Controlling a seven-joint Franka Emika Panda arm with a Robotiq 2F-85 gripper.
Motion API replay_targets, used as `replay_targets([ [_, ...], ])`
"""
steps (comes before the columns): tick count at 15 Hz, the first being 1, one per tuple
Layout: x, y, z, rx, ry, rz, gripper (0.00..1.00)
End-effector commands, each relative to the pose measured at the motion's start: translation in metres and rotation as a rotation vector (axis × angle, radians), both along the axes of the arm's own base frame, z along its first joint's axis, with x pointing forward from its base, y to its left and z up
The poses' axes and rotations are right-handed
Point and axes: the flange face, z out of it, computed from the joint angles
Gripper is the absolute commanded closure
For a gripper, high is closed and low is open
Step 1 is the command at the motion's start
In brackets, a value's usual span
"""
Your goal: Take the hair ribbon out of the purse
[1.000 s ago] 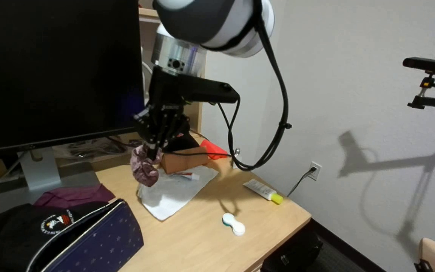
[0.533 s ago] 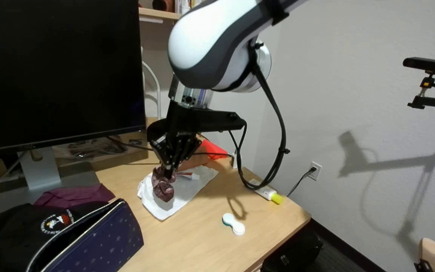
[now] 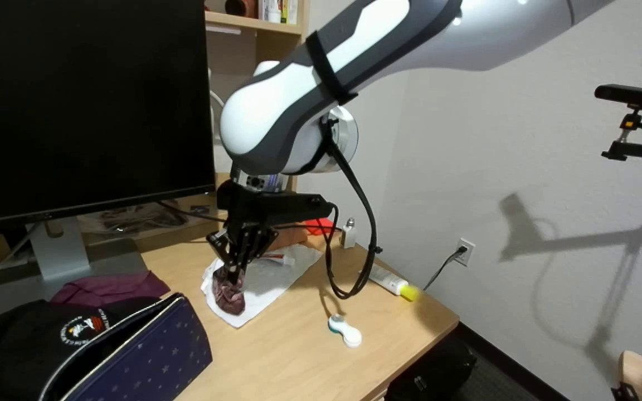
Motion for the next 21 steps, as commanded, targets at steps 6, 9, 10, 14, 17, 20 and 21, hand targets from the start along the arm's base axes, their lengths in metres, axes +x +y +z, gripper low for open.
replay_targets([
  [6, 0.0, -0.031, 0.008, 0.024, -0.05, -0.105, 0.43],
  [9, -0.009, -0.035, 0.018, 0.024, -0.088, -0.134, 0.23],
  [10, -0.016, -0.029, 0.027, 0.019, -0.095, -0.12, 0.17],
  [14, -0.066, 0.014, 0.065, -0.006, -0.053, 0.005, 0.0],
  [17, -0.115, 0.036, 0.089, -0.05, 0.021, 0.037, 0.0],
  [20, -0.164, 0.038, 0.114, -0.061, 0.061, -0.009, 0.0],
  [21, -0.175, 0.034, 0.121, -0.068, 0.079, -0.025, 0.0],
])
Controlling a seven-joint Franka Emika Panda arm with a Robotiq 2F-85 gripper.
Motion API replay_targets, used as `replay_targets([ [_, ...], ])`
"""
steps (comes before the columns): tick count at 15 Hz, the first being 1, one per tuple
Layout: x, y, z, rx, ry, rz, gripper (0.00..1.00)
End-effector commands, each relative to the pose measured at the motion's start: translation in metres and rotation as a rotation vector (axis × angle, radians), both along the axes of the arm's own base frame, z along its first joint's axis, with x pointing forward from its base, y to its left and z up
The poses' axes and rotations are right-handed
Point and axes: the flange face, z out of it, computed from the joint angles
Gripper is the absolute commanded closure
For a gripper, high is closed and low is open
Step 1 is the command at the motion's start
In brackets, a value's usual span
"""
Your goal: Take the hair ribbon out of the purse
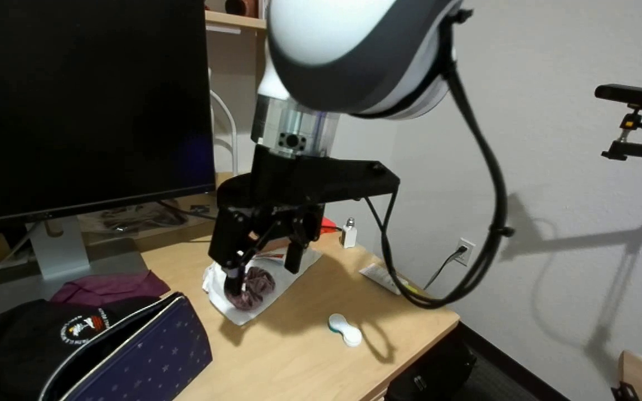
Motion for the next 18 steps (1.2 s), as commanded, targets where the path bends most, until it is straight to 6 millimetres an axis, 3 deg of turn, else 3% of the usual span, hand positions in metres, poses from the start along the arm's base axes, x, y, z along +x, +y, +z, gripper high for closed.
replay_targets([
  [1, -0.058, -0.02, 0.032, -0.048, 0.059, -0.077, 0.0],
  [4, -0.082, -0.045, 0.053, -0.087, 0.097, -0.129, 0.0],
  [7, -0.094, -0.071, 0.066, -0.103, 0.099, -0.151, 0.0],
  [11, -0.094, -0.098, 0.058, -0.126, 0.091, -0.169, 0.0],
  [14, -0.085, -0.105, 0.037, -0.111, 0.069, -0.117, 0.0],
  [15, -0.088, -0.101, 0.05, -0.112, 0.093, -0.16, 0.0],
  [18, -0.087, -0.102, 0.045, -0.112, 0.095, -0.156, 0.0],
])
